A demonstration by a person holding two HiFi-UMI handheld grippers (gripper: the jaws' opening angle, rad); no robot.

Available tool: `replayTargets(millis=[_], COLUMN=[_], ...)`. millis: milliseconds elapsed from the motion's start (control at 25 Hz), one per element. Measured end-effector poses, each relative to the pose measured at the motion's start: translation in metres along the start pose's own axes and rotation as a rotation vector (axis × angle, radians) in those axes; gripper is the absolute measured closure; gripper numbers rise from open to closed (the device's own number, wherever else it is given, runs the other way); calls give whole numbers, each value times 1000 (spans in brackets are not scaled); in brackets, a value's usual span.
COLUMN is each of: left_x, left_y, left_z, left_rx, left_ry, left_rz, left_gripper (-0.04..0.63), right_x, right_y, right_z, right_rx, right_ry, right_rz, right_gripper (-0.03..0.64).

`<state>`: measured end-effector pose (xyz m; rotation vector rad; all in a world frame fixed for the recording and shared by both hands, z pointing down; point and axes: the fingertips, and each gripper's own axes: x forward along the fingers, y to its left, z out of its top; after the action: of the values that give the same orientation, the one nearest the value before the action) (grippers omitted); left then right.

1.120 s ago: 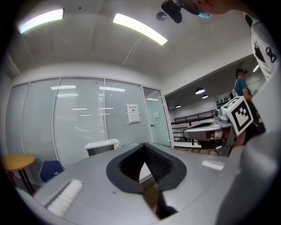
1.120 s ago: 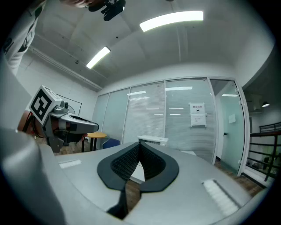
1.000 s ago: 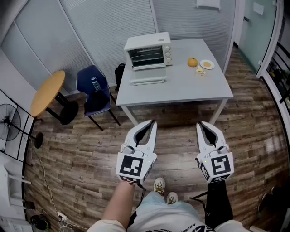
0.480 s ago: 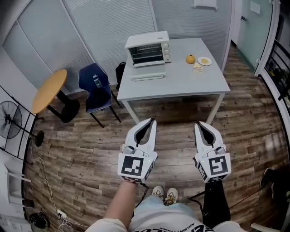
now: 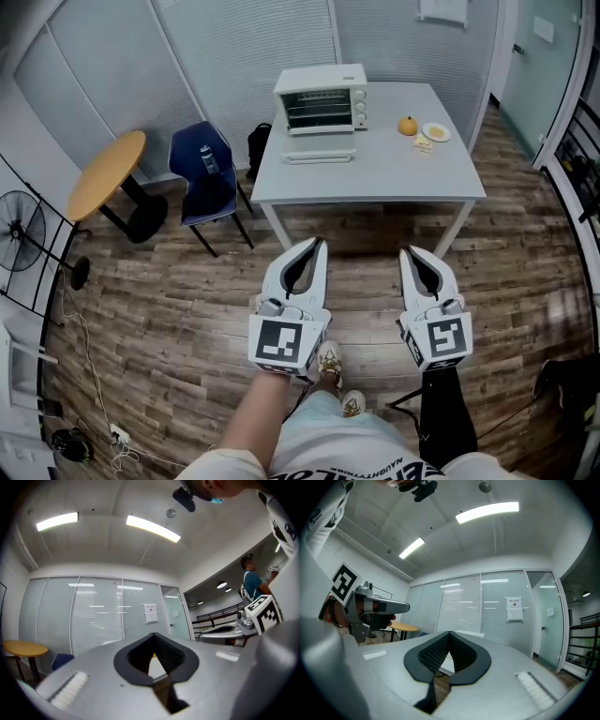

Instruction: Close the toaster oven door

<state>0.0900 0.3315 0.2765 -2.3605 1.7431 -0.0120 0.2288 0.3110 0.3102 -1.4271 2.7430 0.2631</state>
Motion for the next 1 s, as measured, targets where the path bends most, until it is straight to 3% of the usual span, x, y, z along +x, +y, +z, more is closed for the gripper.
replayTargets(millis=[240,440,1000], left_x=[24,56,173], left_y=[31,70,148], left_z=[-17,-28,-63], left_rx=[-11,3,-71], left_ry=[29,-1,28], left_rz=[30,72,-14], left_gripper=[540,540,540], right_x=[39,78,212], right_y=[0,-4,-42], right_z=[-11,-21,-22], right_rx=[-7,-39,-74], right_ry=[19,44,60], right_rz=[-7,-2,-59], right_gripper=[614,614,614])
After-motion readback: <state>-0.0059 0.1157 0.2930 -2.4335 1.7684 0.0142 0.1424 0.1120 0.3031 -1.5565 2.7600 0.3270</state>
